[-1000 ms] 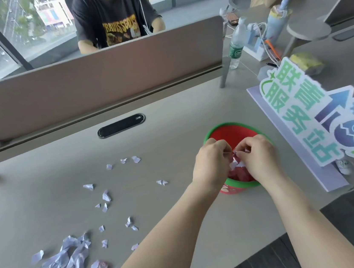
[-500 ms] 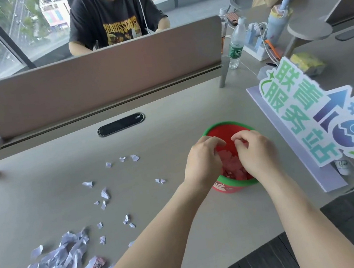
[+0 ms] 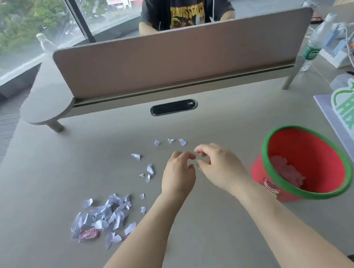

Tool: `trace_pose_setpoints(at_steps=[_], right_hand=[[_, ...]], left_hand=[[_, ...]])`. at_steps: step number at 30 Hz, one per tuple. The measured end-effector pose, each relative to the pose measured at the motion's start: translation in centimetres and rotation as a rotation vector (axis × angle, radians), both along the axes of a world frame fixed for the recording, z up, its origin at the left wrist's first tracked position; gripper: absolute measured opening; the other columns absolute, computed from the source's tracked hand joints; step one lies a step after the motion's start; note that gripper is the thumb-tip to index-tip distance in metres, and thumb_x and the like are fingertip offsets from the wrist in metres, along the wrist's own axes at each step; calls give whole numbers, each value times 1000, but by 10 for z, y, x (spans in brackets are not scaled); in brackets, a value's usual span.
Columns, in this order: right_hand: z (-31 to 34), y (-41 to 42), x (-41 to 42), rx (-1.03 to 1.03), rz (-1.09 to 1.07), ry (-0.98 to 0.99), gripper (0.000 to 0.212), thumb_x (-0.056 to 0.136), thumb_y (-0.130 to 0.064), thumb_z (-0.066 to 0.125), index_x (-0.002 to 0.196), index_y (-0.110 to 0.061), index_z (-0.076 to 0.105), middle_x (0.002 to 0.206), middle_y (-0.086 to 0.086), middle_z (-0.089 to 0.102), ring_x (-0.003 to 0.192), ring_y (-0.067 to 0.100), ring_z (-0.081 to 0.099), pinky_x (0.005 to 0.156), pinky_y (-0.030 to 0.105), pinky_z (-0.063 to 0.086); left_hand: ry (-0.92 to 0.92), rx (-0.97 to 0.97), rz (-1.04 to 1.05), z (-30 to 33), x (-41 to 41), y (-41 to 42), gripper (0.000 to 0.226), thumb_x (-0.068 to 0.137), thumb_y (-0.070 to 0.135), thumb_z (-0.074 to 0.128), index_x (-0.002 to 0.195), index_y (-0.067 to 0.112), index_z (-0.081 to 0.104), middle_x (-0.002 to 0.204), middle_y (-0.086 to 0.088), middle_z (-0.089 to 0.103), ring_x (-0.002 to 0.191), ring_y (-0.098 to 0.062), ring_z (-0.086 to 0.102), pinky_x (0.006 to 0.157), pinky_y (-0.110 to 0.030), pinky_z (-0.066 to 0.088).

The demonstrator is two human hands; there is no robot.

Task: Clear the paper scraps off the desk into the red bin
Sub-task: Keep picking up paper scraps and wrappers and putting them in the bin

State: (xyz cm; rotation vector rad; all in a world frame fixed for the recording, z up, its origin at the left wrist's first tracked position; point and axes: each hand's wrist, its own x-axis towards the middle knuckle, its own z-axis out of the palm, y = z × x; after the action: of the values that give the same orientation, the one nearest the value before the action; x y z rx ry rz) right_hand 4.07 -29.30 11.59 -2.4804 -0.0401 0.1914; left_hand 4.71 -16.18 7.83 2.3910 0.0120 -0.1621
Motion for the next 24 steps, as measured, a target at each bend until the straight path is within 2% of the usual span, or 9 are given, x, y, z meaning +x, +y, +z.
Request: trace_pose_setpoints(at_steps=[3,6,11,14,17,20,22,24], right_hand=[[-27,39,6,-71,150,148,44,89,-32,54,132,-31,46,131,-6,51,116,19,52,91,35,47],[-56,76,12,-142,244,241,55,87,-31,55,139,-33,37,137,-4,43,125,20,43,92,36,45],[-92,120,24,-212,284,284,58,85,-28,57,138,-32,34,133,-1,39,121,24,41,87,37,46],[-107,140,34,-251,289,245,53,85,-25,57,134,-31,37,129,0,38,117,26,41,77,32,42],[-118,155,46,-295,270,226,53,87,-21,54,137,-28,37,134,0,36,119,26,39,77,32,41],[-124,169,55,-345,274,241,53,86,-25,60,135,-26,39,130,2,36,117,26,40,79,32,41],[-126,176,59,-380,282,252,52,84,-30,65,130,-24,42,125,3,36,113,26,41,77,30,39],[-128,181,61,-383,273,258,50,81,-33,67,125,-22,46,121,3,36,111,25,43,75,30,39]], left_hand=[[99,67,83,-21,-7,44,34,88,9,52,118,22,60,124,3,52,106,-17,56,78,-29,48],[153,105,170,-39,-17,90,36,85,10,53,119,21,59,126,0,52,108,-22,56,84,-32,48],[230,151,290,-57,-33,150,34,86,15,52,118,25,58,125,1,50,107,-22,56,84,-37,50],[256,185,330,-64,-39,178,34,88,24,55,122,27,56,127,2,47,114,-20,49,86,-37,48],[290,230,320,-69,-47,201,47,83,22,57,129,28,50,133,3,43,122,-20,41,81,-32,45],[320,297,283,-72,-52,217,54,82,40,61,132,32,44,138,5,37,127,-20,34,70,-29,39],[339,328,251,-74,-54,223,63,77,53,63,134,35,41,141,5,34,128,-21,33,71,-29,38],[362,351,224,-75,-54,227,72,72,56,67,135,38,36,143,6,31,129,-21,31,72,-29,38]])
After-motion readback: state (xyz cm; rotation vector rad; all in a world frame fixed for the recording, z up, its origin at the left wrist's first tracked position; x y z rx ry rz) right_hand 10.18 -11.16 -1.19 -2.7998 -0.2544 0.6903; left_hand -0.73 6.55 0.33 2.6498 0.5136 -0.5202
